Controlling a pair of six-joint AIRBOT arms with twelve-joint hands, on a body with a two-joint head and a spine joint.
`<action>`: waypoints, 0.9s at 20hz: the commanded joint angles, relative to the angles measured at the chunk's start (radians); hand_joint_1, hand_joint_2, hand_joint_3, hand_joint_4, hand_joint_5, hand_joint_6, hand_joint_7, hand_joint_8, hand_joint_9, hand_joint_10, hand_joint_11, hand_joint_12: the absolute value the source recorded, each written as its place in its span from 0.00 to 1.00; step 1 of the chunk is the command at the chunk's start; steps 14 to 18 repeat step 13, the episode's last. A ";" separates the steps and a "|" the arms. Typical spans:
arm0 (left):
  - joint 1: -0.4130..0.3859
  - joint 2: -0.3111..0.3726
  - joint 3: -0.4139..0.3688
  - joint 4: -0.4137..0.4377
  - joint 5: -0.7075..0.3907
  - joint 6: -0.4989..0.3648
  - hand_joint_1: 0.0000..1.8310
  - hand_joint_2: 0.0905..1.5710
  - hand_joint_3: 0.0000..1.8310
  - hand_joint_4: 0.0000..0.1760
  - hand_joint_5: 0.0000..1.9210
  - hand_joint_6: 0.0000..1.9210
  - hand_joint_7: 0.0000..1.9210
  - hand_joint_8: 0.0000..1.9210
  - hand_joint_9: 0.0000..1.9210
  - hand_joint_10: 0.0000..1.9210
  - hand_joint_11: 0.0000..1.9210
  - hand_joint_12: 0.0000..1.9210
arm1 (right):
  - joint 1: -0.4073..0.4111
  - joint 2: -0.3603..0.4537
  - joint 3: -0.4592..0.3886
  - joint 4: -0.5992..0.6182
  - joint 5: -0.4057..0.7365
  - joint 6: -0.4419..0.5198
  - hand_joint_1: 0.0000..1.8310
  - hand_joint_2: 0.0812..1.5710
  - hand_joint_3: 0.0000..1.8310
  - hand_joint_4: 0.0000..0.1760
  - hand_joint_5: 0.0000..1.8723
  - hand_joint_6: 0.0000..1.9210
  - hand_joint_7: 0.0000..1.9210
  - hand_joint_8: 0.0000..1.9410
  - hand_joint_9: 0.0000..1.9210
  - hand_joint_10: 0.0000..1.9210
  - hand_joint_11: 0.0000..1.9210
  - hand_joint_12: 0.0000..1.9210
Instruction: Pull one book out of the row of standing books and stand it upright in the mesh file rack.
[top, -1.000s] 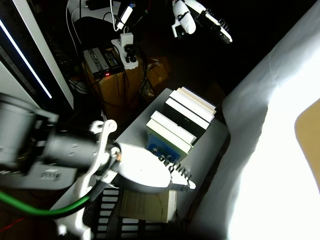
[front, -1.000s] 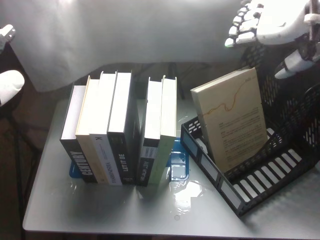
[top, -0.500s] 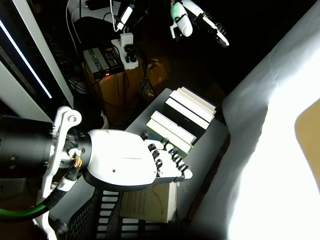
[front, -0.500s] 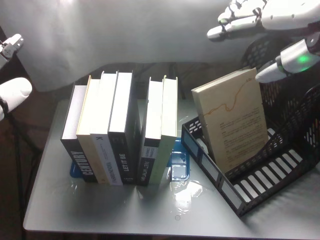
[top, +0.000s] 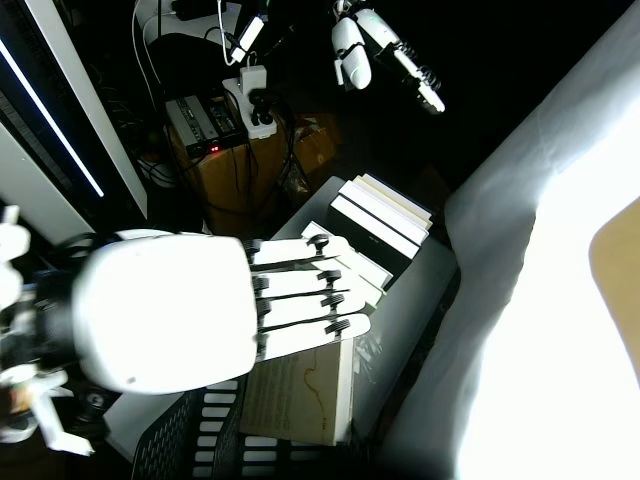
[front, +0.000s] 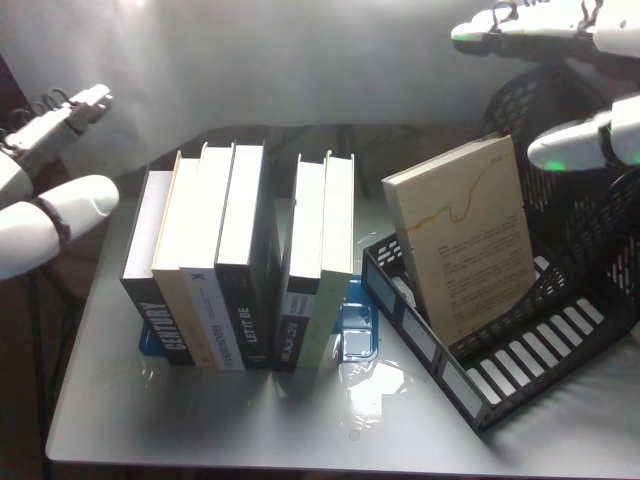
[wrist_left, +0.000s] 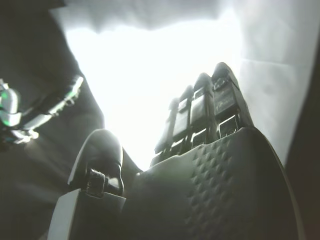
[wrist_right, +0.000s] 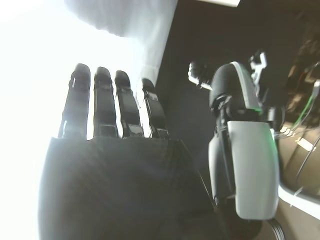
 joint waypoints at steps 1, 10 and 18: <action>-0.005 0.006 0.001 -0.006 -0.121 -0.004 0.08 0.94 0.00 0.00 0.00 0.00 0.00 0.00 0.00 0.00 0.00 0.00 | 0.008 0.016 -0.004 0.077 0.120 -0.014 0.23 0.74 0.00 0.34 0.00 0.00 0.00 0.00 0.05 0.01 0.00 0.34; -0.040 0.015 -0.028 0.094 -0.138 -0.004 0.04 0.90 0.00 0.07 0.00 0.00 0.00 0.00 0.00 0.00 0.00 0.00 | -0.167 0.070 -0.115 0.387 0.383 -0.189 0.25 0.85 0.00 0.10 0.00 0.00 0.00 0.00 0.08 0.01 0.00 0.36; -0.053 0.017 -0.033 0.117 -0.140 -0.004 0.05 0.90 0.00 0.20 0.00 0.00 0.00 0.00 0.00 0.00 0.00 0.00 | -0.185 0.072 -0.132 0.407 0.411 -0.210 0.25 0.84 0.00 0.15 0.00 0.00 0.00 0.00 0.08 0.01 0.00 0.36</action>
